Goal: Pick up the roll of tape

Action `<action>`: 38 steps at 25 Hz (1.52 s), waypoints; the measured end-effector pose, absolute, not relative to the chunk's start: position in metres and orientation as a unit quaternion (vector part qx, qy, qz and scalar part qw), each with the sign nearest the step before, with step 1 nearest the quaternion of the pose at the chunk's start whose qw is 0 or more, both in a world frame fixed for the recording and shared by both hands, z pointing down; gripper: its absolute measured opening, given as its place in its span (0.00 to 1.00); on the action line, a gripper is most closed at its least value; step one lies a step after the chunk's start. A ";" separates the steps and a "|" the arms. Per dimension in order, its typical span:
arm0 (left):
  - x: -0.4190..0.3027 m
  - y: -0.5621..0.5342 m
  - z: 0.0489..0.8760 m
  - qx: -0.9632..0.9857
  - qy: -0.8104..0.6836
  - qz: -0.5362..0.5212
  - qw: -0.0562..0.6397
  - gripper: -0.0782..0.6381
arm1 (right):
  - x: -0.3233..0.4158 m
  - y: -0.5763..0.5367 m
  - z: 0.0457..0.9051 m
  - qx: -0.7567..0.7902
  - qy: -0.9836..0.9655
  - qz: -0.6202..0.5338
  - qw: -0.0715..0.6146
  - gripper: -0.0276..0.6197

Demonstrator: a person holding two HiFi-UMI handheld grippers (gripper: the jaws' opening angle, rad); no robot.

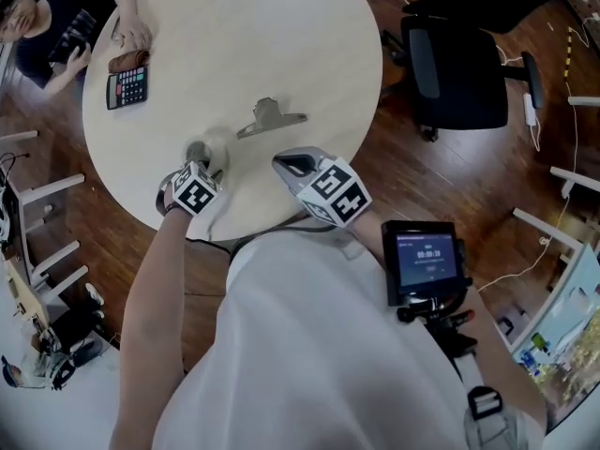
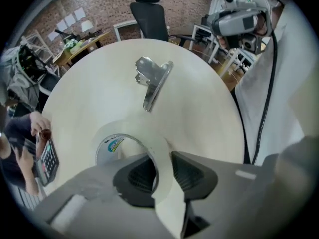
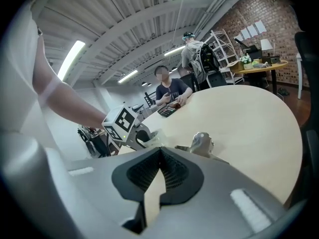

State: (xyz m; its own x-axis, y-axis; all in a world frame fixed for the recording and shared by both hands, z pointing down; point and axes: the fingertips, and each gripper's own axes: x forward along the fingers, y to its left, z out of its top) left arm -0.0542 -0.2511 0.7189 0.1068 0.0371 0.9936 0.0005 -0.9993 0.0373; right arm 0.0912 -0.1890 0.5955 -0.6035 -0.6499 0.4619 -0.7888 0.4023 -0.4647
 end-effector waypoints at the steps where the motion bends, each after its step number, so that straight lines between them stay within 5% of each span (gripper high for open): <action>1: -0.053 -0.246 0.714 0.756 0.005 0.654 0.029 0.25 | 0.088 -0.190 0.594 0.427 -0.835 0.331 0.105 0.05; 19: -0.020 -0.180 0.599 0.916 -0.196 0.189 0.296 0.25 | 0.045 -0.181 0.594 0.330 -0.886 0.289 0.152 0.05; 28: -0.077 -0.122 0.537 0.919 -0.276 0.030 0.281 0.26 | -0.020 -0.149 0.553 0.268 -0.924 0.223 0.155 0.05; 38: -0.148 -0.039 0.498 0.894 -0.393 -0.004 0.216 0.26 | -0.089 -0.065 0.479 0.168 -0.969 0.137 0.121 0.05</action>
State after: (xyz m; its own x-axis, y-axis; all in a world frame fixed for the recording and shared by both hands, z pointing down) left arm -0.1476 -0.0387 0.4977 0.6908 -0.7044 0.1633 -0.7012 -0.5974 0.3891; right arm -0.0890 -0.0648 0.4790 -0.9141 -0.2929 0.2805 -0.3590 0.9061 -0.2238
